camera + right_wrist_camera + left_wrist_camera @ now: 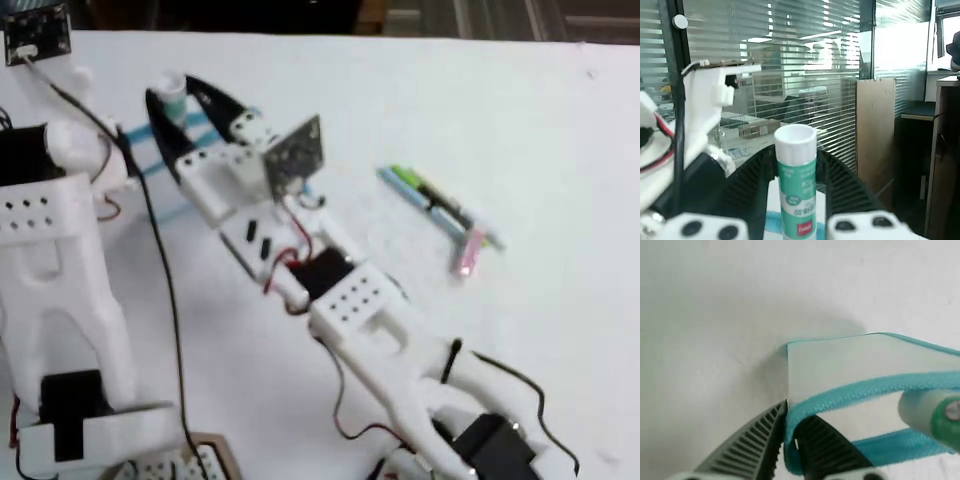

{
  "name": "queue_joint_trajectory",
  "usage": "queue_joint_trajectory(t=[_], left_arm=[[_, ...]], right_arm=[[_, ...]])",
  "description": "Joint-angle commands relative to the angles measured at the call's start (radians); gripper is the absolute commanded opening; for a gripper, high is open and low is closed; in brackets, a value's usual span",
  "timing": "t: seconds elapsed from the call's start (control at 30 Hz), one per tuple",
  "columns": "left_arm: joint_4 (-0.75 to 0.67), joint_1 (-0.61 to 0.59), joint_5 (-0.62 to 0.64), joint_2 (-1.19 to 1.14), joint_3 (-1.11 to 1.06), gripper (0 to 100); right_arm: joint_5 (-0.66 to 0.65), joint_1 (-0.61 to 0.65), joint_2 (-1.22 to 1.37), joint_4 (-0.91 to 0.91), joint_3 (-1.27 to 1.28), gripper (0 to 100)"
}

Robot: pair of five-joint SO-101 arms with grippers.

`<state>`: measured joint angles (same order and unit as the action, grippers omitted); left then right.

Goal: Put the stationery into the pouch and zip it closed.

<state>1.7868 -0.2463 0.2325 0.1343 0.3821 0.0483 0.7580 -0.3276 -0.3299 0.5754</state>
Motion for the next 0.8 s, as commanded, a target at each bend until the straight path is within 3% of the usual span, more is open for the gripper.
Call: queue_joint_trajectory(t=[0.0, 0.17, 0.33, 0.4, 0.63, 0.77], left_arm=[[-0.017, 0.002, -0.002, 0.005, 0.035, 2], [-0.017, 0.002, -0.003, 0.005, 0.035, 2], [-0.025, 0.002, -0.003, 0.005, 0.031, 2], [-0.025, 0.002, -0.003, 0.005, 0.029, 2], [-0.025, 0.002, -0.002, 0.005, 0.029, 2], [-0.025, 0.002, -0.002, 0.005, 0.029, 2]], right_arm=[[-0.014, -0.012, 0.005, -0.018, 0.028, 1.7], [-0.077, 0.002, -0.004, 0.104, 0.074, 3.6], [-0.077, 0.005, -0.005, 0.133, 0.057, 26.9], [-0.075, 0.005, -0.022, 0.16, 0.034, 30.8], [-0.075, -0.024, -0.162, 0.3, -0.11, 28.9], [-0.075, -0.156, -0.193, 0.59, -0.302, 19.3]])
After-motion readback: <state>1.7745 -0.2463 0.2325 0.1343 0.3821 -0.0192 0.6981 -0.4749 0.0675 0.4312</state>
